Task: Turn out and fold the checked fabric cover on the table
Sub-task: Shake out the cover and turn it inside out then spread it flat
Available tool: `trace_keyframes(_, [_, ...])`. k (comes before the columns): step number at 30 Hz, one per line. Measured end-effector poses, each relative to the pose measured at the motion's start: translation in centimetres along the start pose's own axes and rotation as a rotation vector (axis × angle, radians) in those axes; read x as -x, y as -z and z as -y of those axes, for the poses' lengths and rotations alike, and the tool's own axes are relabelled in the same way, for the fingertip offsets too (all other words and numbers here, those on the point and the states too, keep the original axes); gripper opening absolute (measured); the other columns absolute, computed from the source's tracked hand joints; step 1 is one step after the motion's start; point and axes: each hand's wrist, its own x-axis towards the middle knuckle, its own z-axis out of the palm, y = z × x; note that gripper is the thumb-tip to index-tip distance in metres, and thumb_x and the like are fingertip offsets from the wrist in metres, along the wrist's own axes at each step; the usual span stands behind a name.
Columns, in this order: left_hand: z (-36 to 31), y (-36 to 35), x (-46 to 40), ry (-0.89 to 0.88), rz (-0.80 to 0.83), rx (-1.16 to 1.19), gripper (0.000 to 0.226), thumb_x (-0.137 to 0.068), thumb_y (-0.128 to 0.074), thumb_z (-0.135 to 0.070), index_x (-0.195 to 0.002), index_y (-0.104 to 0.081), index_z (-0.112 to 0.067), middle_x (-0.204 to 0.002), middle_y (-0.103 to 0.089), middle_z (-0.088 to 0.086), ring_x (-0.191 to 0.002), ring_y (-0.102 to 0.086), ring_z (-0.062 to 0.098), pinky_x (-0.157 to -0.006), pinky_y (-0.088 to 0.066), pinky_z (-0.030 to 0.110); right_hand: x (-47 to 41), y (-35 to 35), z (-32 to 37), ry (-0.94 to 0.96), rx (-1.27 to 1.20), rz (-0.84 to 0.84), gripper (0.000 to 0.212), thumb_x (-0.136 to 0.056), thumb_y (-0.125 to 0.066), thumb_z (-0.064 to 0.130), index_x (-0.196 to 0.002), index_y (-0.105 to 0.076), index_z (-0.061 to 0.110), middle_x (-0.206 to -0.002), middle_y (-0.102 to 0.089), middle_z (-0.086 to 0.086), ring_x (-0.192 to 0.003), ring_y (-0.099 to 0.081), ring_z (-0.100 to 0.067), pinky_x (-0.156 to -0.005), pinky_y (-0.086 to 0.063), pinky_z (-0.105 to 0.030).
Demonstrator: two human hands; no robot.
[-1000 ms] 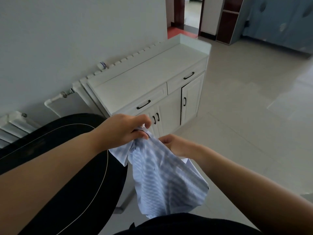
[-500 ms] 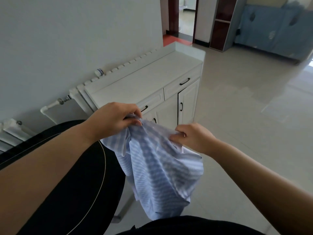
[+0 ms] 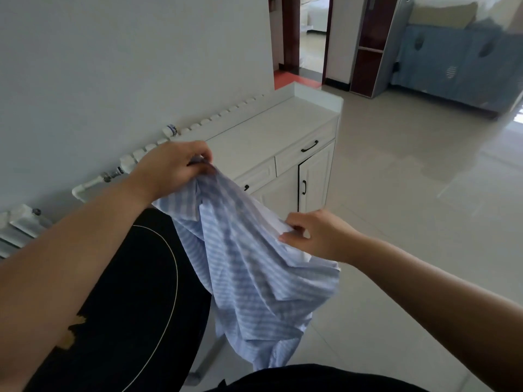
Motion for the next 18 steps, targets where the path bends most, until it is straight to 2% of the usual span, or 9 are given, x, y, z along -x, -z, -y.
trace_keyframes(3, [0.0, 1.1, -0.8, 0.007, -0.043, -0.026, 0.008, -0.089, -0.064, -0.018, -0.095, -0.066, -0.014, -0.087, -0.068, 0.002, -0.085, -0.063, 0.023, -0.074, -0.043, 0.031, 0.2, -0.3, 0.7, -0.042, -0.117, -0.03, 0.015, -0.093, -0.049, 0.027, -0.085, -0.049, 0.014, -0.059, -0.045, 0.0, -0.05, -0.036, -0.016, -0.048, -0.027, -0.026])
trace_keyframes(5, [-0.3, 1.9, -1.2, -0.005, -0.08, -0.031, 0.009, -0.089, -0.064, -0.018, -0.096, -0.067, -0.014, -0.09, -0.071, 0.005, -0.086, -0.064, 0.023, -0.075, -0.044, 0.03, -0.3, -0.2, 0.3, -0.119, -0.122, 0.026, 0.016, -0.092, -0.043, 0.023, -0.079, -0.045, 0.013, -0.059, -0.041, -0.002, -0.053, -0.033, -0.018, -0.05, -0.026, -0.029])
trace_keyframes(7, [-0.9, 2.7, -1.6, -0.027, -0.13, -0.026, 0.01, -0.089, -0.063, -0.018, -0.096, -0.068, -0.013, -0.09, -0.071, 0.006, -0.084, -0.062, 0.021, -0.075, -0.044, 0.03, -0.9, -0.1, -0.4, -0.183, -0.176, 0.113, 0.029, -0.092, -0.041, 0.027, -0.067, -0.038, 0.014, -0.059, -0.037, 0.0, -0.057, -0.031, -0.017, -0.055, -0.025, -0.031])
trace_keyframes(10, [-1.6, 3.6, -2.3, -0.07, -0.185, -0.052, 0.01, -0.09, -0.062, -0.018, -0.097, -0.068, -0.014, -0.089, -0.071, 0.005, -0.082, -0.062, 0.022, -0.072, -0.044, 0.03, -1.6, -0.1, -0.7, -0.177, -0.248, 0.235, 0.034, -0.092, -0.043, 0.036, -0.062, -0.049, 0.022, -0.062, -0.045, 0.006, -0.061, -0.04, -0.014, -0.062, -0.033, -0.029])
trace_keyframes(13, [-1.0, 4.4, -2.8, -0.059, -0.22, -0.068, 0.01, -0.09, -0.061, -0.017, -0.097, -0.067, -0.013, -0.09, -0.071, 0.008, -0.085, -0.063, 0.026, -0.073, -0.048, 0.035, -1.6, -0.3, 0.0, -0.158, -0.303, 0.351, 0.042, -0.092, -0.039, 0.058, -0.063, -0.053, 0.031, -0.062, -0.05, 0.011, -0.059, -0.045, -0.009, -0.063, -0.037, -0.022])
trace_keyframes(15, [-0.2, 4.7, -3.0, -0.029, -0.232, -0.064, 0.01, -0.09, -0.059, -0.017, -0.096, -0.066, -0.014, -0.092, -0.071, 0.009, -0.088, -0.063, 0.029, -0.076, -0.05, 0.039, -1.2, -0.6, 0.3, -0.142, -0.3, 0.395, 0.049, -0.086, -0.034, 0.069, -0.064, -0.052, 0.029, -0.063, -0.05, 0.011, -0.059, -0.047, -0.008, -0.063, -0.038, -0.02])
trace_keyframes(18, [0.7, 4.5, -3.7, 0.023, -0.246, -0.045, 0.009, -0.09, -0.058, -0.017, -0.095, -0.066, -0.017, -0.093, -0.071, 0.006, -0.09, -0.063, 0.026, -0.076, -0.048, 0.036, -0.6, -2.2, 0.7, -0.063, -0.219, 0.589, 0.046, -0.086, -0.049, 0.063, -0.076, -0.059, 0.019, -0.067, -0.053, 0.011, -0.064, -0.051, -0.01, -0.067, -0.043, -0.022])
